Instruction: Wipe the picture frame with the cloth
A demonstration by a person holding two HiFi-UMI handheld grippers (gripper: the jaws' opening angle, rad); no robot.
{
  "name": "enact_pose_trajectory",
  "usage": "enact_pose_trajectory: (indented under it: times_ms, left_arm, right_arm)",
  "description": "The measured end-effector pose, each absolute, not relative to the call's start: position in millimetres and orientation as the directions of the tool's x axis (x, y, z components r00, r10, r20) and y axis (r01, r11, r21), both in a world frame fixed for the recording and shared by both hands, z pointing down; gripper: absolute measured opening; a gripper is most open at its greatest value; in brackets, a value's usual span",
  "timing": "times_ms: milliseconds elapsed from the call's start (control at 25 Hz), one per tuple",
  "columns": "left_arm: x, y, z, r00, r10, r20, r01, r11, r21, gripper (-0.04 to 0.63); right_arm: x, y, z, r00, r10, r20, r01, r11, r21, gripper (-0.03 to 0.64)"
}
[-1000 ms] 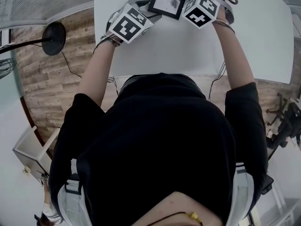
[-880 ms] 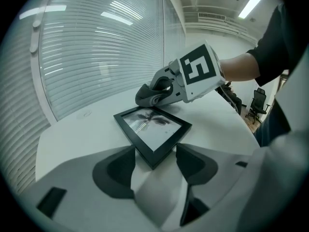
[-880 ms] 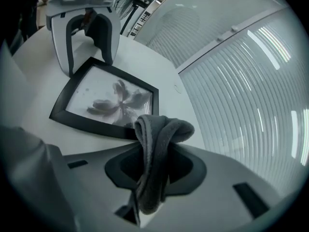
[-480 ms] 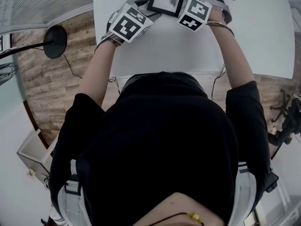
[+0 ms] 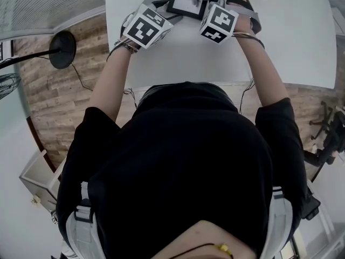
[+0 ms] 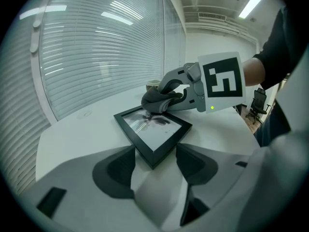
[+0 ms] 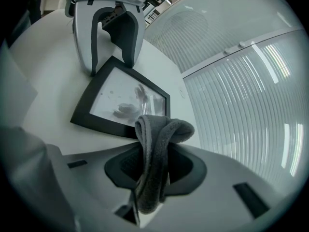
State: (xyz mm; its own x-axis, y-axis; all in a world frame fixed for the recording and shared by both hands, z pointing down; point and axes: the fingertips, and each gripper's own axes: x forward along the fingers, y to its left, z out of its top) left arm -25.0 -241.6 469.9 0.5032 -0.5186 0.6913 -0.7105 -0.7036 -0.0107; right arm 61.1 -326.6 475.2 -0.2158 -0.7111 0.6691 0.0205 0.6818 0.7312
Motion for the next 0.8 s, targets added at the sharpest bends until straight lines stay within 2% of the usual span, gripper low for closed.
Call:
enact_pose_trajectory:
  times_ms: [800]
  left_arm:
    - [-27, -240, 473, 0.494, -0.527, 0.692, -0.713, -0.701, -0.024, 0.281]
  right_arm:
    - [59, -278, 476, -0.252, -0.693, 0.675, 0.011, 0.696, 0.718, 0.104]
